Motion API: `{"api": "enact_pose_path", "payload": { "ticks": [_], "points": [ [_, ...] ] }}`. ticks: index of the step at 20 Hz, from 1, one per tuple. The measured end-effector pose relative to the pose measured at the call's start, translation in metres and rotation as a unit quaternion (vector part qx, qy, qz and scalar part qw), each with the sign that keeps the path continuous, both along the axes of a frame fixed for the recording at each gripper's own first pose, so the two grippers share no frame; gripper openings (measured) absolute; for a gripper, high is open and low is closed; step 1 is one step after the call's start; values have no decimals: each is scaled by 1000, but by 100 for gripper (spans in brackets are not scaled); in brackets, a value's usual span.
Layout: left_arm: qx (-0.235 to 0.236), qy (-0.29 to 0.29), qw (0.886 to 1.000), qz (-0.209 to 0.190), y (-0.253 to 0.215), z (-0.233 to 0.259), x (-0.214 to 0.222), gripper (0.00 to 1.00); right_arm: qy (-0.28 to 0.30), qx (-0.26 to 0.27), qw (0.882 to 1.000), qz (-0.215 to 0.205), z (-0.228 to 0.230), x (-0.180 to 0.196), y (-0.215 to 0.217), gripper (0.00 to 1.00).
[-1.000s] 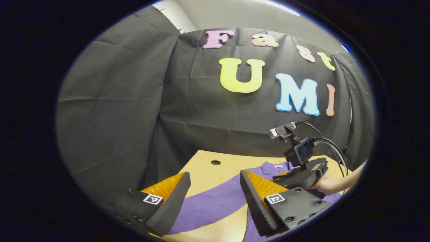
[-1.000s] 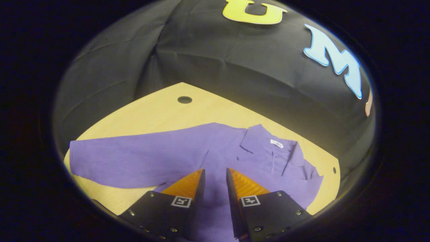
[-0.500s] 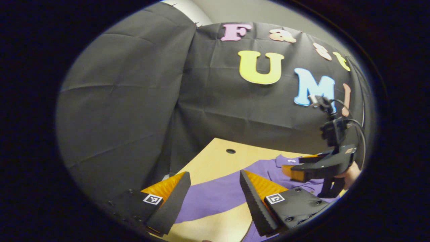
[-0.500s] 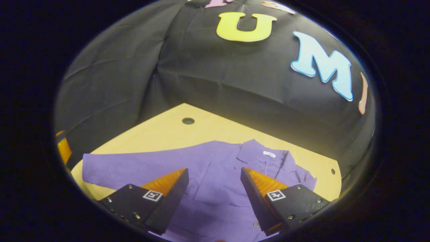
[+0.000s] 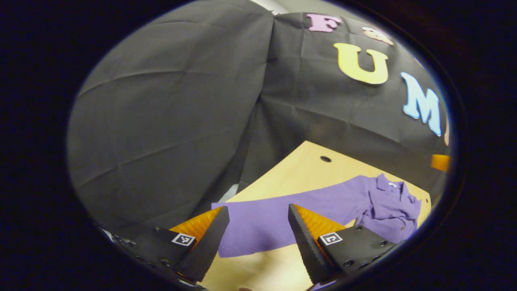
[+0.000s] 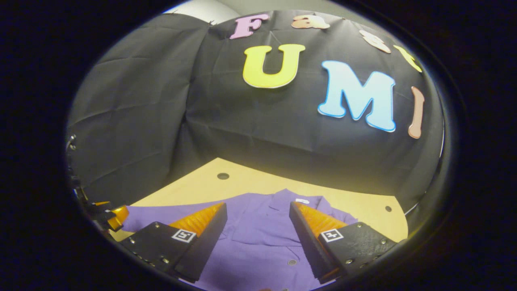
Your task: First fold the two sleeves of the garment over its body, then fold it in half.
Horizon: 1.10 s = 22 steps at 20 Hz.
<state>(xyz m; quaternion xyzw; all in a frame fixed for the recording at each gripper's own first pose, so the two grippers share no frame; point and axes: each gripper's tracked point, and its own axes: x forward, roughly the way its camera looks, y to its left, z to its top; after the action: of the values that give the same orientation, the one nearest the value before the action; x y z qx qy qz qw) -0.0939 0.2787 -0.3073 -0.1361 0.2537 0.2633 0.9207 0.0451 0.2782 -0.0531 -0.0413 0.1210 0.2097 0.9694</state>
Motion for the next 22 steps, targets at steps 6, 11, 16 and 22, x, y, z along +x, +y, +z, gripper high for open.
{"api": "enact_pose_path", "payload": {
  "ticks": [6,11,16,22],
  "points": [
    [-28,61,996,61,27,-53,-6,94,6,17,999,-37,11,-22,-51,96],
    [-29,80,993,78,35,-70,-5,99,39,44,997,-42,2,-33,-58,96],
    [14,124,991,44,28,-80,-4,96,36,31,998,-31,-2,-37,-55,96],
    [16,115,993,22,20,-82,9,64,46,37,998,-22,-10,-38,-58,96]
  ]
}}
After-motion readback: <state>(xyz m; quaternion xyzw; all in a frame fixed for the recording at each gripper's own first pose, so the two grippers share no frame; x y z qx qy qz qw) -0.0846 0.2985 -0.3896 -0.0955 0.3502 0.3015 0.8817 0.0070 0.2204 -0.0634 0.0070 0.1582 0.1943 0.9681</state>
